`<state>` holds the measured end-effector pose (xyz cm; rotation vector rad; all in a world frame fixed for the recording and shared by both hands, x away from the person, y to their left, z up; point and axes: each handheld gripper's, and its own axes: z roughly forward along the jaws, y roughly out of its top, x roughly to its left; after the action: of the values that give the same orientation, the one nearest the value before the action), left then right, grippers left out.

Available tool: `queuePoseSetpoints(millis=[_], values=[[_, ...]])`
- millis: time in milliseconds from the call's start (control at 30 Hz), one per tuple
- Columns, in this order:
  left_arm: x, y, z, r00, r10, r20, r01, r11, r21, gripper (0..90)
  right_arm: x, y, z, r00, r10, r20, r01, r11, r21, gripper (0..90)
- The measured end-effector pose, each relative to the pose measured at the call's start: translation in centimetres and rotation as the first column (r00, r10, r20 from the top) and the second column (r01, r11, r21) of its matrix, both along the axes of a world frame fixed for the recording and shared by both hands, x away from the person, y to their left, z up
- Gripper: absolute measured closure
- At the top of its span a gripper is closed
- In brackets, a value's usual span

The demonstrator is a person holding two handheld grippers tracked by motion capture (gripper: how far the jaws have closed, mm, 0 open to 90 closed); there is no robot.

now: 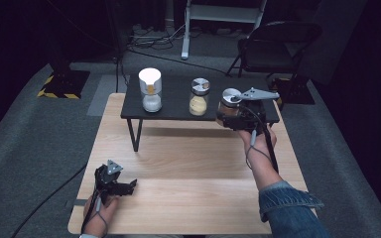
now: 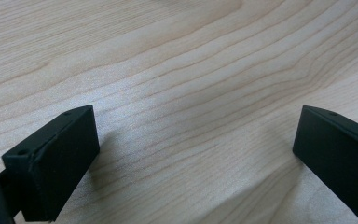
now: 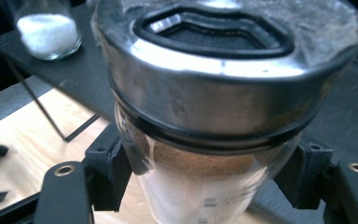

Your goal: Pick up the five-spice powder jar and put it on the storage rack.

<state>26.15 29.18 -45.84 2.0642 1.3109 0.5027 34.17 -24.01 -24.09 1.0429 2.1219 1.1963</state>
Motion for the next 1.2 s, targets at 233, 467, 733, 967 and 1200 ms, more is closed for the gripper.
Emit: queuePoseSetpoints(millis=[233, 467, 733, 967, 1200], values=[[0.0, 0.0, 0.0, 1.0, 0.001, 0.0, -0.001, 1.0, 0.002, 0.3, 1.3, -0.4, 0.4, 0.9984, -0.046, 0.034, 0.046, 0.999, 0.009, 30.1], [-0.1, 0.0, 0.0, 1.0, 0.0, 0.001, 0.0, 1.0, 0.002, 0.3, 3.0, -0.5, -0.7, 0.9969, -0.076, 0.022, 0.076, 0.997, 0.016, 30.0], [-0.1, 0.0, 0.0, 1.0, 0.0, 0.001, 0.0, 1.0, 0.002, 0.3, 4.2, -0.9, -2.0, 0.9971, -0.075, -0.008, 0.075, 0.997, 0.032, 30.0], [-0.1, 0.0, 0.0, 1.0, 0.001, 0.001, -0.001, 1.0, 0.002, 0.3, 4.1, -1.5, -2.0, 0.9983, -0.059, -0.001, 0.059, 0.997, 0.049, 12.9], [-0.1, -0.1, 0.0, 1.0, 0.001, 0.002, -0.001, 1.0, 0.004, 0.3, 1.6, -2.7, -2.3, 0.9967, -0.059, 0.056, 0.056, 0.997, 0.055, 7.1]])
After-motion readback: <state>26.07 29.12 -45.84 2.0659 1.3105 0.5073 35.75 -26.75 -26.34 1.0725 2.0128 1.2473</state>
